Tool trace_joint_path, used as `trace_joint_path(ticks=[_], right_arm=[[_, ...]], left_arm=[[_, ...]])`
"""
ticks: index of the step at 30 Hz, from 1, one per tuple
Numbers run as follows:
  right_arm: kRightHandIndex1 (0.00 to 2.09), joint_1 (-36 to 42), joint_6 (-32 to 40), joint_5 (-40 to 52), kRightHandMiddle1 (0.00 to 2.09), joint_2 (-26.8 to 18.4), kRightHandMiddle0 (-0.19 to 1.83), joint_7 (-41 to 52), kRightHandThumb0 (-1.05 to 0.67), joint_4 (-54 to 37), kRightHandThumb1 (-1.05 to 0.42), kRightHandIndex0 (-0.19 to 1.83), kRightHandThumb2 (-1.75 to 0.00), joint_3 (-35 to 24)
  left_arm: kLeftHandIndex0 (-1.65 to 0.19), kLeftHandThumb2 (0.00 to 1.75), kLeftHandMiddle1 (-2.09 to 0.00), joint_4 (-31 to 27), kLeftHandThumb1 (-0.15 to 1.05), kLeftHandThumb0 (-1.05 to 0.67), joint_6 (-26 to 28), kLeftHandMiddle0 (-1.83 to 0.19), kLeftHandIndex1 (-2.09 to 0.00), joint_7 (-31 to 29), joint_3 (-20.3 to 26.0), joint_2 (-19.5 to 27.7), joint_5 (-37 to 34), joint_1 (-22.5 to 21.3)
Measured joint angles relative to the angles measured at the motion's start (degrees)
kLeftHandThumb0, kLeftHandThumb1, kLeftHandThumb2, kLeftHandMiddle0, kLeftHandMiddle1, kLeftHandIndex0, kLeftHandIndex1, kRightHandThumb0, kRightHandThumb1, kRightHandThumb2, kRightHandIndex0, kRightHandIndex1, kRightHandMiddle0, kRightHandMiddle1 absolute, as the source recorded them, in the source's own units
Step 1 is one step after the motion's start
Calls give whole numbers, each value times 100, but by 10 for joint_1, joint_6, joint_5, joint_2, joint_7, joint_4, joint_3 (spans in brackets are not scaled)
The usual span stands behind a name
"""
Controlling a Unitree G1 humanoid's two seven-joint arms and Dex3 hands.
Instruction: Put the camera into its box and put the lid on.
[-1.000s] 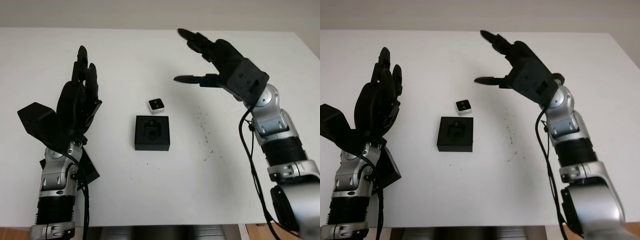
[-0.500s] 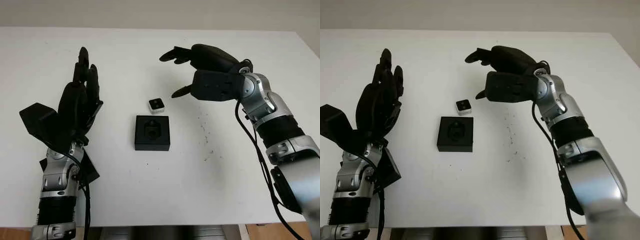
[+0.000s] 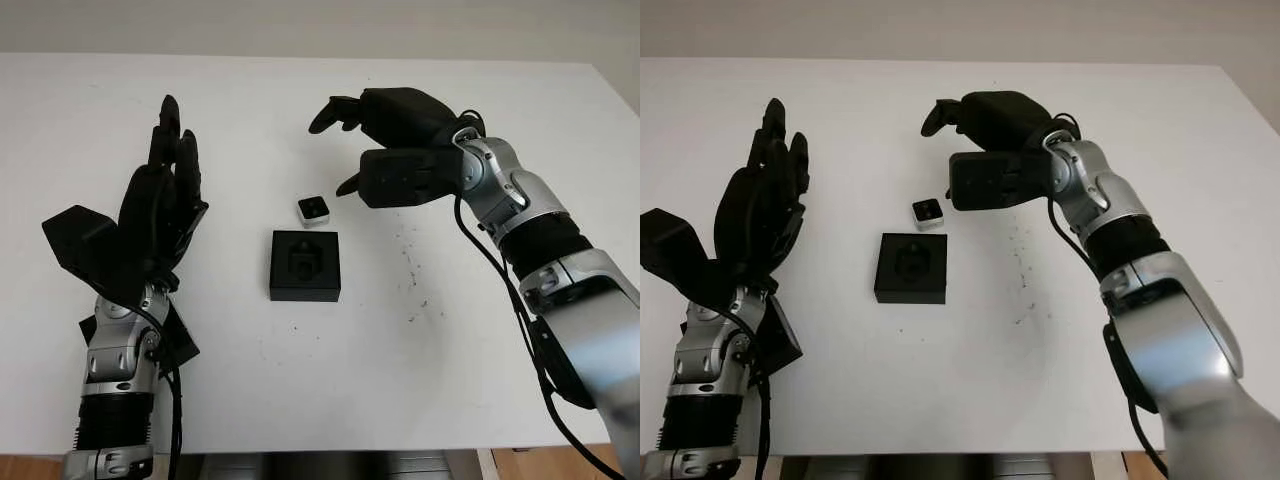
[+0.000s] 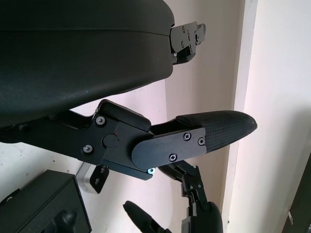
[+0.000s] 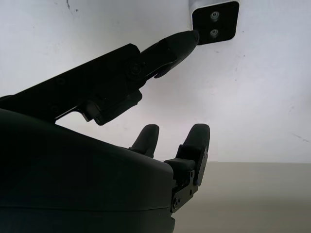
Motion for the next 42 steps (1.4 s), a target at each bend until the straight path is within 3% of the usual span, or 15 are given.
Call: trace_joint_path(ticks=[10, 14, 18, 24, 27, 37, 42], right_arm=[[125, 0, -26, -1, 95, 6, 19, 0, -56, 3, -79, 3, -5, 12], [118, 0, -29, -5, 87, 8, 19, 0, -54, 3, -80, 4, -5, 21], [134, 1, -30, -4, 84, 13, 17, 6, -51, 3, -79, -5, -5, 21], [130, 5, -27, 2, 80, 27, 12, 17, -50, 5, -81, -11, -6, 21], [140, 5, -20, 2, 77, 31, 14, 24, -49, 9, -81, -14, -5, 23], [122, 14, -42, -19, 77, 32, 17, -11, -52, 27, -79, -7, -6, 45], [128, 14, -46, -36, 80, 31, 19, -31, -52, 34, -79, -6, -5, 57]], left_arm=[[19, 65, 0, 0, 105, -80, 1, 19, 0, 3, -2, 0, 3, 0], [19, 65, 0, 0, 105, -80, 1, 19, 0, 4, -2, 0, 3, 0], [19, 66, 0, 0, 105, -80, 1, 19, 0, 4, -2, 0, 4, 0], [19, 65, 0, 0, 105, -81, 1, 19, 0, 1, -2, 0, 4, 0], [19, 64, 0, 0, 105, -81, 1, 19, 0, 1, -2, 0, 4, 0], [19, 64, 0, 0, 105, -80, 1, 19, 0, -2, 1, 0, 3, 0], [19, 63, 0, 0, 105, -81, 1, 19, 0, -2, 1, 0, 3, 0]])
